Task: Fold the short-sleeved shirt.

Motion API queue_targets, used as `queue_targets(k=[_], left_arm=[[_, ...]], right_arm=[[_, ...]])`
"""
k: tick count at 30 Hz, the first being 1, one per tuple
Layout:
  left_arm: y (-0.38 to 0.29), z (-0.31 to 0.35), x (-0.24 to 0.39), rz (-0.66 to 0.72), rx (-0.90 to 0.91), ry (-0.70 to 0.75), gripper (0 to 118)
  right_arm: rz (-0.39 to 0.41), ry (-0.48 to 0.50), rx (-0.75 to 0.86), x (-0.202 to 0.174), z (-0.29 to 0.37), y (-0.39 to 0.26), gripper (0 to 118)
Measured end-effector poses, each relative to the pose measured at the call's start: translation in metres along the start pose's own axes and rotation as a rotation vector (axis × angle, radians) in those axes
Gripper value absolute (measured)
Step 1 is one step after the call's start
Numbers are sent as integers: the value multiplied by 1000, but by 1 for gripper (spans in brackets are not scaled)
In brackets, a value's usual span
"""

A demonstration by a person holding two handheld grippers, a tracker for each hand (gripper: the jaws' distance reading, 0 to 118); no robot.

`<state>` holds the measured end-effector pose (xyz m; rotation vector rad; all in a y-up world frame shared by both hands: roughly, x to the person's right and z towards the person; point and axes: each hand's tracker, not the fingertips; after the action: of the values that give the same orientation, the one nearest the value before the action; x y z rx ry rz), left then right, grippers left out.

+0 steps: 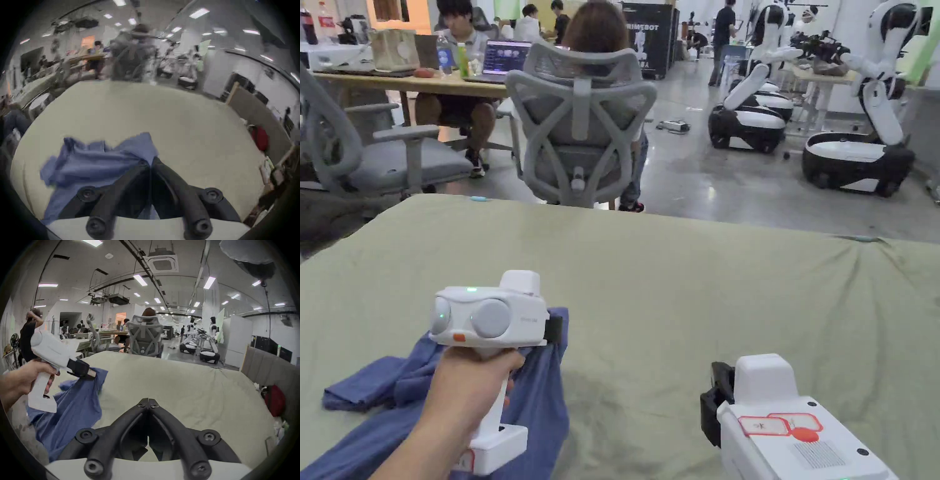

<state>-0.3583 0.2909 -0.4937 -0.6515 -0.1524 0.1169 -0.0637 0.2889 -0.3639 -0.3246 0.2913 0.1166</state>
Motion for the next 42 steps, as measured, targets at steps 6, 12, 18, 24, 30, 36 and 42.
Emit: queue_targets(k=[6, 12, 18, 24, 30, 36, 42], left_arm=[[39, 6, 177, -143, 95, -281, 0], [12, -51, 314, -222, -27, -468, 0], [-79, -148, 376, -354, -243, -398, 0], [-97, -161, 363, -415, -162, -309, 104], [-85, -26, 263, -217, 176, -238, 85], [-132, 120, 153, -208, 393, 122, 82], [-166, 175, 96, -199, 372, 294, 0]], right_arm=[[-1, -168, 30, 70, 55, 3, 0], [-44, -297, -10, 137, 86, -24, 0], [-97, -354, -61, 184, 89, -55, 0], [-113, -375, -73, 199, 88, -63, 0], [-90, -335, -35, 172, 97, -50, 0], [-82, -276, 16, 132, 95, -44, 0], [-75, -255, 35, 101, 92, -40, 0]])
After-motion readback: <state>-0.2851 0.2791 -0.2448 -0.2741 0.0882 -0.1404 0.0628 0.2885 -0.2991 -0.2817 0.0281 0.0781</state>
